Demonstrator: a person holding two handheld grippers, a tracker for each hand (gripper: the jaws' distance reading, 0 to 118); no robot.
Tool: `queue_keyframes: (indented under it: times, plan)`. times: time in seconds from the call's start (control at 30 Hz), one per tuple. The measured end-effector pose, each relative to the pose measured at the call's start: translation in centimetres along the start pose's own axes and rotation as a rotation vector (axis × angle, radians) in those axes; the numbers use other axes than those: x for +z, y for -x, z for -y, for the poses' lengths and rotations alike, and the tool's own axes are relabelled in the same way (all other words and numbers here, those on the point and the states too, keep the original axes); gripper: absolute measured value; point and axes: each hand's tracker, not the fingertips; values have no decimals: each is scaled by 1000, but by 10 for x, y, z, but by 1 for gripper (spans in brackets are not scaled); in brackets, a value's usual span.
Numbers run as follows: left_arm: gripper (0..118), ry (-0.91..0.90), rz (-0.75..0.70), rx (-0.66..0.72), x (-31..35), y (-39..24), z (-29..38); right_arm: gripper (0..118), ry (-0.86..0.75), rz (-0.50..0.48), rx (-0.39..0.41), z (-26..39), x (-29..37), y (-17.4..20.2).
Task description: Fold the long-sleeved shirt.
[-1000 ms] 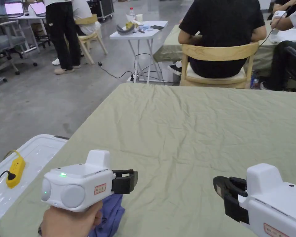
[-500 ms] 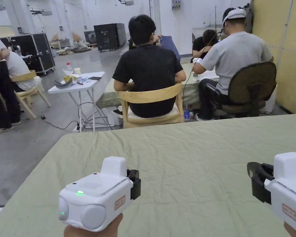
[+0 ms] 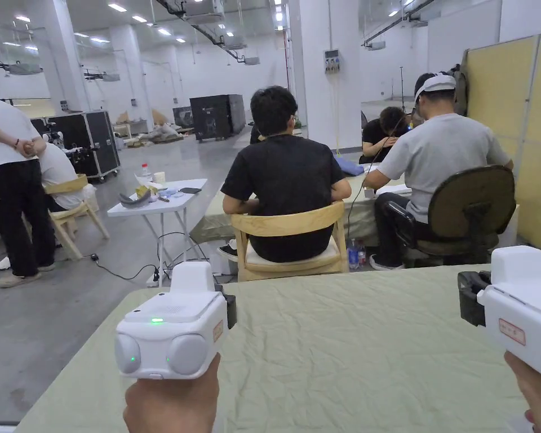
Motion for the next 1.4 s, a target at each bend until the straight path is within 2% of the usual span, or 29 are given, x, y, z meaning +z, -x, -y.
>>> queue_keyframes:
  times: [0.23,0.27,0.3,0.33,0.37,0.43,0.47,0.53,0.7,0.9,1.4]
  plan:
    - [4,6,5,40,1,-2,12,0,-10,-6,13,0,-10,8]
    - [20,-1,3,45,1,-1,13,1,-13,-5,25,1,-11,9]
    - [46,-10,-2,44,1,-1,13,3,-17,-5,22,2,-11,9]
    - [81,-20,-11,50,2,0,12,10,-20,-4,19,2,-11,8]
    - [118,-29,-30,61,3,1,12,38,-22,-4,21,3,-11,8]
    - [112,29,-67,79,-5,2,10,97,-60,15,41,4,-10,8]
    - [115,62,-105,74,-9,2,10,118,-70,21,62,4,-9,8]
    - [117,-4,-133,71,-5,2,11,118,-55,27,71,3,-11,9]
    - [117,-21,-98,112,-6,9,16,118,-60,21,97,6,-16,15]
    - [117,-14,-76,84,-8,8,16,118,-65,-5,29,8,-12,-1]
    - [117,-9,-50,60,-8,7,17,118,-61,-13,-1,10,-13,-6]
